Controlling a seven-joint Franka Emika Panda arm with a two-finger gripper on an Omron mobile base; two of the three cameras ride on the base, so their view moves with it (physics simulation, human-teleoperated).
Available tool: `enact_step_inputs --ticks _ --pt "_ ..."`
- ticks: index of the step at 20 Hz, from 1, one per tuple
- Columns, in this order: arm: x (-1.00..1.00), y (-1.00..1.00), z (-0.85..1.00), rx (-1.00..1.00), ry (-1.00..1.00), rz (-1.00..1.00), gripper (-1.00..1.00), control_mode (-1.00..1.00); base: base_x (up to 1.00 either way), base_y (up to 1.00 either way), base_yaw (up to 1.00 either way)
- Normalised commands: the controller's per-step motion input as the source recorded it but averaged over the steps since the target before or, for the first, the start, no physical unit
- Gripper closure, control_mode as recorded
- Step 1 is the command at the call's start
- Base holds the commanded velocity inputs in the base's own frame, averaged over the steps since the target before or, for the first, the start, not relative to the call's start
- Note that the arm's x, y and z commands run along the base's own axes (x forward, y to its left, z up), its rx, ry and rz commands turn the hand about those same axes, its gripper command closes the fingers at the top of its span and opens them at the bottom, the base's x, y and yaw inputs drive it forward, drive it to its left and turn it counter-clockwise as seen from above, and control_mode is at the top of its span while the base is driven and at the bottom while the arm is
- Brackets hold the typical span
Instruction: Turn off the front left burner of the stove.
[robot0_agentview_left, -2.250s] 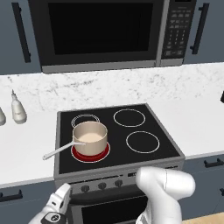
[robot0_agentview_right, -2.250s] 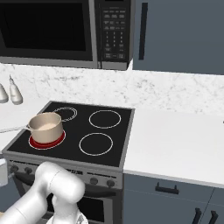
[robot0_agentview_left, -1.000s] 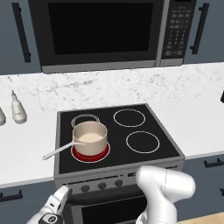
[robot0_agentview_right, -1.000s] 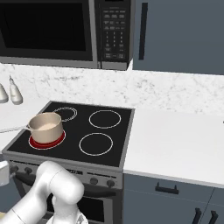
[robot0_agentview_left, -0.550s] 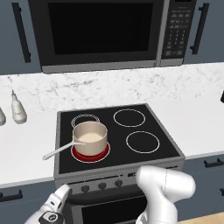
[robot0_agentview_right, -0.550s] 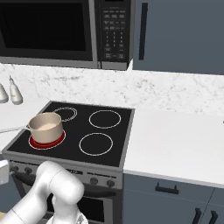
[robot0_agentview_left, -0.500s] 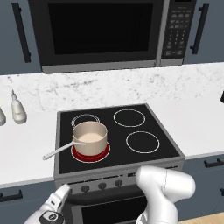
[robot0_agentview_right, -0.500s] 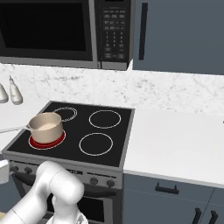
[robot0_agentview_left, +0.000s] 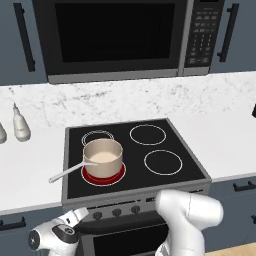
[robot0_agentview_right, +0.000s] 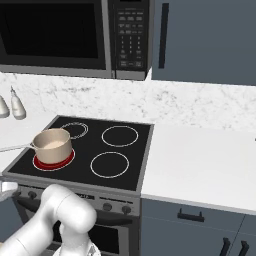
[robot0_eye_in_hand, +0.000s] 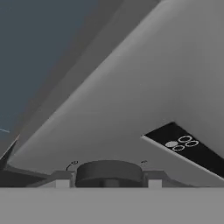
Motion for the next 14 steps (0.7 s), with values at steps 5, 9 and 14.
enact_step_inputs --ticks 5,9,14 --pt "0.0 -0.19 0.12 0.61 0.06 -0.17 1.0 -1.0 0.0 0.0 0.0" --pt "0.0 -0.26 0.09 0.63 0.03 -0.18 1.0 -1.0 0.0 0.0 0.0" --pt "0.0 -0.37 0.06 0.66 0.0 -0.2 1.0 -1.0 0.0 0.0 0.0"
